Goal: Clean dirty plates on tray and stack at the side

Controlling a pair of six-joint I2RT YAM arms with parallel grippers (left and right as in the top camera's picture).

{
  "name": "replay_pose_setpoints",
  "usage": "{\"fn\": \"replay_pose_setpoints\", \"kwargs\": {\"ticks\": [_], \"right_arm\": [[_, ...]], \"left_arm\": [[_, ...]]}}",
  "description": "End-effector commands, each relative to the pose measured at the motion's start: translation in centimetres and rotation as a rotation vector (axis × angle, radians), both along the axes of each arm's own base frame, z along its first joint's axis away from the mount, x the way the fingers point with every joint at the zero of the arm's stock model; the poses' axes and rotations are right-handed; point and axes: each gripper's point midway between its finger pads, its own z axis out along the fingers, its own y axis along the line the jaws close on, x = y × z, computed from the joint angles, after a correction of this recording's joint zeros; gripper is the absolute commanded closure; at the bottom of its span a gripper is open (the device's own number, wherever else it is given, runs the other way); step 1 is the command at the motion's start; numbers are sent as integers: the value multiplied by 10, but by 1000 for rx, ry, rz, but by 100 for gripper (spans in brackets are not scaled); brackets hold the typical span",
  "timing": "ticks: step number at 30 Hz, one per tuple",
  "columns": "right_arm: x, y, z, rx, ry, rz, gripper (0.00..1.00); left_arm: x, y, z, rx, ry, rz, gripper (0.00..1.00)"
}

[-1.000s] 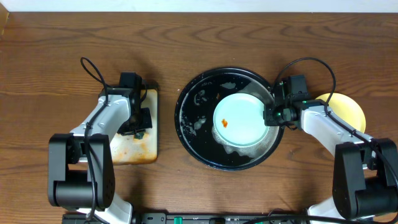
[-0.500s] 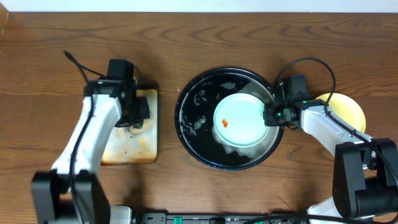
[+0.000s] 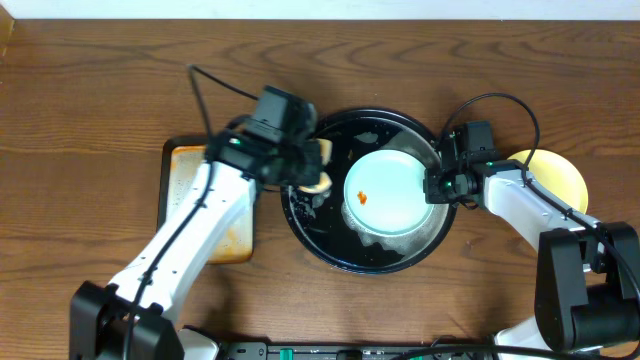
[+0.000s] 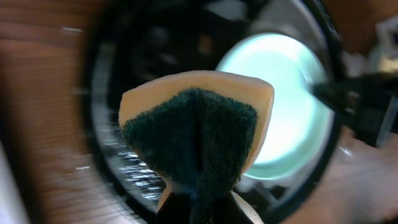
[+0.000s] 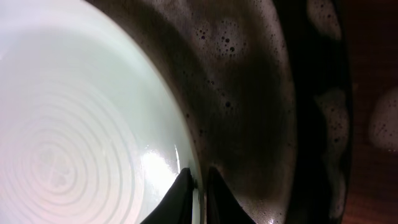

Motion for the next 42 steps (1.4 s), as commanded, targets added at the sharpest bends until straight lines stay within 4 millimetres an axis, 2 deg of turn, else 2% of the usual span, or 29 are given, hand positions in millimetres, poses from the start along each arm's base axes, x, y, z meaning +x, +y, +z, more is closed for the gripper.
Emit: {"fn": "replay_pose_setpoints", "kwargs": {"ticks": [1,4,9,14,19,27,31,37,42], "right_arm": [[-6,-2,-7,-15,26,6,93],[-6,-1,-7,-15,25,9,94],[-7,-1,-8,-17,30,9,99],[-8,-1,-8,-17,34,9,99],[-9,-1,-8,-18,38,9,99],[-10,-1,-9,-19,42,9,99],[-11,-2,-9,-20,48,9,99],[-12,-2,-9,-24,52,8,99],[-16,-4,-11,-35,67,6,99]], "left_arm": [[-5,-41,-16,-38,57,-4,92],[-9,-68,-36,-42,87,-27,92],[-15,-100,-73,-36,136,-46,92],[-13,-117,-96,-40,141,-60,92],[-14,-123,-118,-25,159,-71,92],[-16,-122,-176,28,227,-67,92],[-19,-107,-196,100,259,-34,92],[-3,-75,-194,286,181,41,92],[16,-49,-178,462,92,73,92]]}}
